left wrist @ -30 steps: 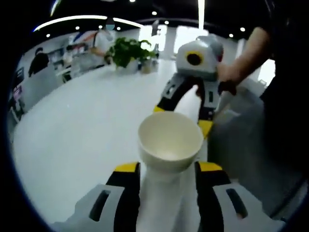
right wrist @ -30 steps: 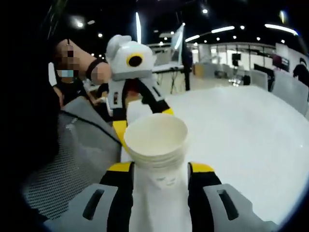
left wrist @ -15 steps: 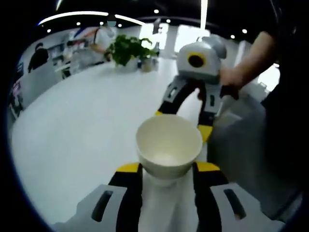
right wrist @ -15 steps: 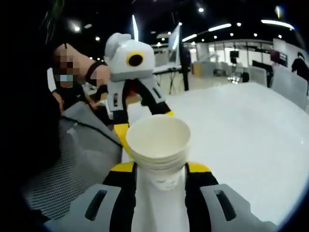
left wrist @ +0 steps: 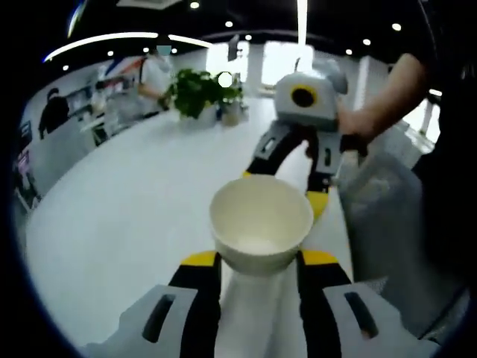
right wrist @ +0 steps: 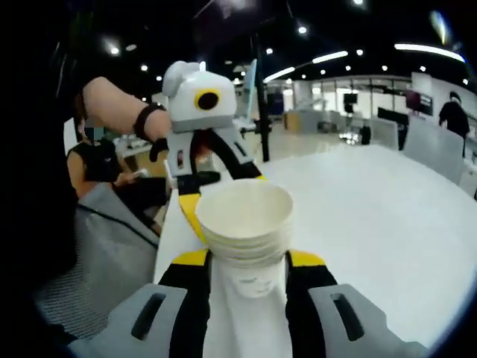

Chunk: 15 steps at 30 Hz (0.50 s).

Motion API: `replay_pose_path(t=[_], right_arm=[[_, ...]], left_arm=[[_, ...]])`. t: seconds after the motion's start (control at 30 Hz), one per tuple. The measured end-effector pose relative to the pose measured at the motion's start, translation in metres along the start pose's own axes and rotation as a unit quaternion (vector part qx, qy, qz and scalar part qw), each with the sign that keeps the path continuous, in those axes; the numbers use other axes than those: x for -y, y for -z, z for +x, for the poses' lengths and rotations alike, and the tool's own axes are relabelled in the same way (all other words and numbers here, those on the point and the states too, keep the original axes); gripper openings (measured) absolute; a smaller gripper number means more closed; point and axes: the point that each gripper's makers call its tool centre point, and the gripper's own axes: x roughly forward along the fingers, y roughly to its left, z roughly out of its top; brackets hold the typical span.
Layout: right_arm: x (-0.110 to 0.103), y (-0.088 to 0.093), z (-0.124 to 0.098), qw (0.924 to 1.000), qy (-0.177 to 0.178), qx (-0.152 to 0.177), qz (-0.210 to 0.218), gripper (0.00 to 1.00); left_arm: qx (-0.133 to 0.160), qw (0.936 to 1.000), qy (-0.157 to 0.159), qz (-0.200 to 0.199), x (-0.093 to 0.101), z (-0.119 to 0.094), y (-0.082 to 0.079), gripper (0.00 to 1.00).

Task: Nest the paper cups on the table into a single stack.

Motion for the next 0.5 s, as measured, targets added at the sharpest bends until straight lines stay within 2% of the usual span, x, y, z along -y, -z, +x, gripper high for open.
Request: replay_pose_path(t=[0.23, 0.5], right_arm=[[0.055, -0.015, 0.007, 0.9996, 0.013, -0.006, -0.026, 0.35], [0.099, -0.011, 0.015, 0.9987, 0.014, -0.028, -0.041, 0.35]], left_arm=[[-0.001, 0.9998, -0.017, 0.009, -0.053, 0.007, -0.015, 0.39], [-0.007, 0.9997, -0.022, -0.006, -0.096, 0.027, -0.017, 0.38]])
